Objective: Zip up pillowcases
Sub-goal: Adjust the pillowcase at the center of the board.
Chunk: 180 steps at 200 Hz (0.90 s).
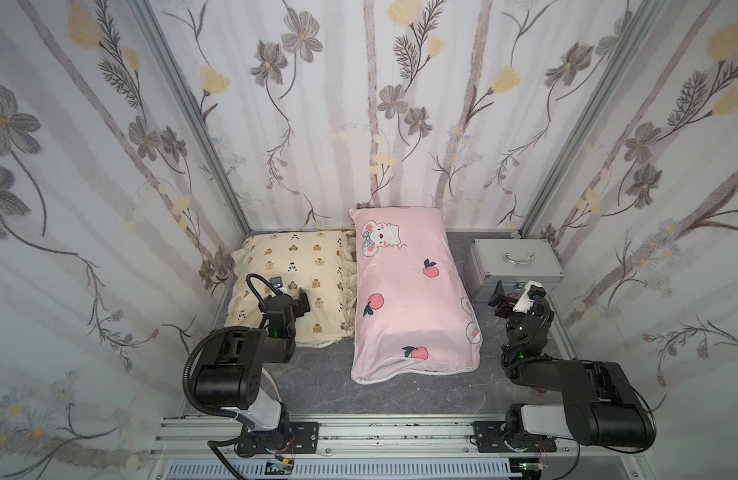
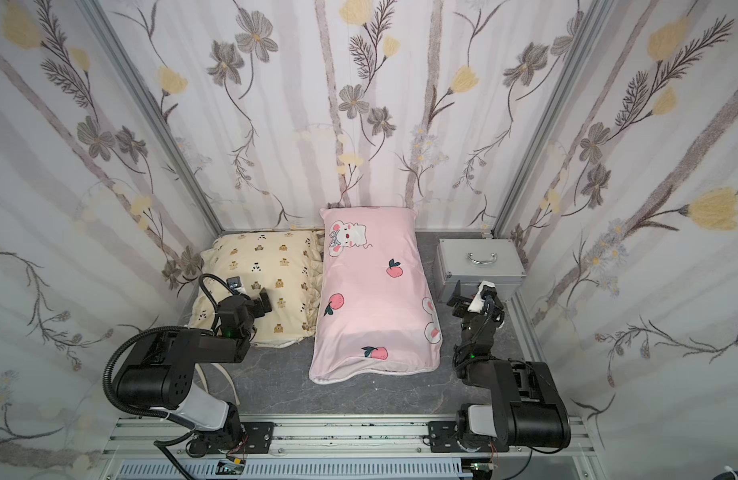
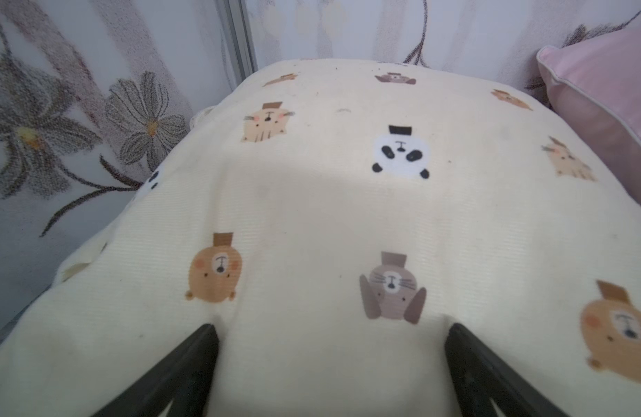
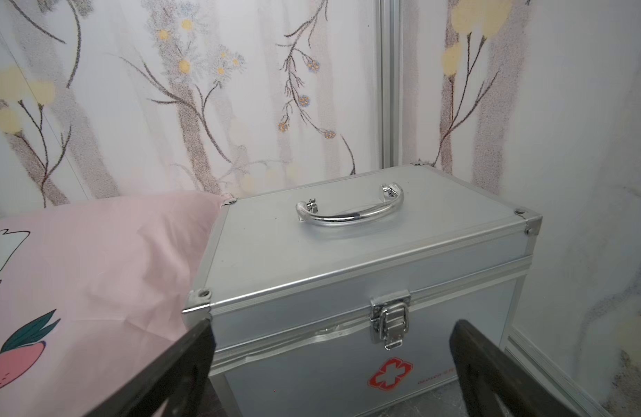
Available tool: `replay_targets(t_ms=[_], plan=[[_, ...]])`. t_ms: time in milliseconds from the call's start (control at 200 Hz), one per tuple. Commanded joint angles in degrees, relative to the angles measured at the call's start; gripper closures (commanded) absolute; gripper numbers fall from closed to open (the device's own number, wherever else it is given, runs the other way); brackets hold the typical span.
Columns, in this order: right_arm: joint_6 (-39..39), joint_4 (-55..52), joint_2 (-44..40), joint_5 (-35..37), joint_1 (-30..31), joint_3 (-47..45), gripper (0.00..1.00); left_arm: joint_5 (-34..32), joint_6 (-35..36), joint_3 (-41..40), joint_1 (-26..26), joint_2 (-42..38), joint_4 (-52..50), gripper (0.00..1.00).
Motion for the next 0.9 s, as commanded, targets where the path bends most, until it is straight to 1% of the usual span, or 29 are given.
replay_targets(t_ms=[0, 295, 365, 535, 675, 730, 755, 784, 814, 839, 859, 894], plan=[[-0.55, 1.04, 0.29, -0.09, 0.04, 0.38, 0.00, 0.31, -0.41, -0.08, 0.00, 0.06, 1.31, 0.00], [-0.45, 0.69, 0.27, -0.13, 0.03, 0.53, 0.00, 0.32, -0.36, -0.12, 0.02, 0.03, 1.34, 0.00], [-0.45, 0.81, 0.27, -0.14, 0.01, 0.53, 0.00, 2.52, 0.33, 0.40, 0.03, 0.03, 0.36, 0.00], [-0.46, 0.38, 0.38, -0.18, 0.01, 0.79, 0.00, 2.96, 0.15, 0.51, 0.23, 0.03, 0.18, 0.00], [-0.11, -0.42, 0.47, -0.71, -0.41, 1.19, 0.00, 4.75, -0.31, 0.60, 1.14, -0.07, -0.32, 0.00], [-0.11, 0.93, -0.11, -0.84, -0.43, 0.34, 0.00, 4.82, -0.35, 0.40, 1.24, -0.46, 0.21, 0.00], [0.49, 0.06, -0.70, 0.59, -0.43, 0.41, 0.00, 4.65, -0.57, 0.71, 1.32, -2.14, -1.62, 0.00], [1.25, -4.07, -2.53, 1.84, -0.51, 1.06, 0.00, 4.60, -0.53, 1.74, 1.38, -5.76, -6.32, 0.00], [1.07, -5.97, -3.49, 1.45, -0.47, 1.64, 0.00, 4.14, -0.38, 3.46, 1.18, -10.51, -13.85, 0.00], [0.15, -4.29, -3.62, 0.95, -0.30, 1.05, 0.00, 2.61, -0.96, 5.32, 0.59, -14.80, -20.19, 0.00], [-0.44, -2.21, -4.13, 1.97, 0.21, 0.65, 0.00, 1.42, -1.86, 6.91, 0.19, -18.35, -24.95, 0.00], [-0.76, -7.59, -7.63, 3.65, 1.19, 1.92, 0.00, 0.19, -3.86, 9.57, -0.59, -24.49, -32.71, 0.00]])
